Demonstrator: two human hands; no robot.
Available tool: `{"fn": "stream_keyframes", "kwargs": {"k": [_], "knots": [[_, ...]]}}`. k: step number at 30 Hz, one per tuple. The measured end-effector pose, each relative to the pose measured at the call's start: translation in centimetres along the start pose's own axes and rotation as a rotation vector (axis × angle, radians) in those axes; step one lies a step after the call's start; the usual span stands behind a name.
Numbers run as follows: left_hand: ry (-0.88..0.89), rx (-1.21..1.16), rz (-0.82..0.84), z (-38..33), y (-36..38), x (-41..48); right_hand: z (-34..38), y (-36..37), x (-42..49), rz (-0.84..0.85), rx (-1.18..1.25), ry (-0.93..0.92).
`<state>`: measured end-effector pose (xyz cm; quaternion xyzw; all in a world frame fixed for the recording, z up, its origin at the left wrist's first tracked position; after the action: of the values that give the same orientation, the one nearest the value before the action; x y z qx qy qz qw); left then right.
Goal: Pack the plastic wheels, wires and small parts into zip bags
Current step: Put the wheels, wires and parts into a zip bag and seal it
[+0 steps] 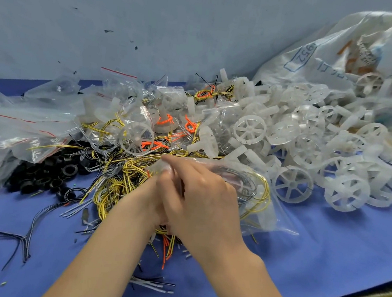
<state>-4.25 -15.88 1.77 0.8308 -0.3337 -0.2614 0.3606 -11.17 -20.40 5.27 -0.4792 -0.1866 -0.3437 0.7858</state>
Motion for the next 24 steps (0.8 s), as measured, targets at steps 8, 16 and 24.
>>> {"fn": "stream_keyframes", "kwargs": {"k": [8,16,24], "knots": [[-0.105,0.263,0.095,-2.3,0.2,-0.1,-0.4,0.5,0.5,0.038,0.108,0.074],[0.004,0.483,-0.066,-3.6,-1.5,-0.5,-1.3,1.1,1.2,0.024,0.101,0.108],[0.196,0.574,-0.124,-8.4,-2.4,-2.9,-2.1,2.9,1.9,-0.059,0.322,0.294]]}}
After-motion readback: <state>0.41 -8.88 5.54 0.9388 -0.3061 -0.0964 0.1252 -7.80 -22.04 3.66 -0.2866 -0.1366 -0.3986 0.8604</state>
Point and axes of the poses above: each hand's wrist, its own x-axis towards the middle knuckle, its own y-axis out of the palm, z = x × y, the point moved 3 cm from there along x, towards the middle knuckle, and after that the axes turned 7 degrees about -x, right-handed, at the moved point
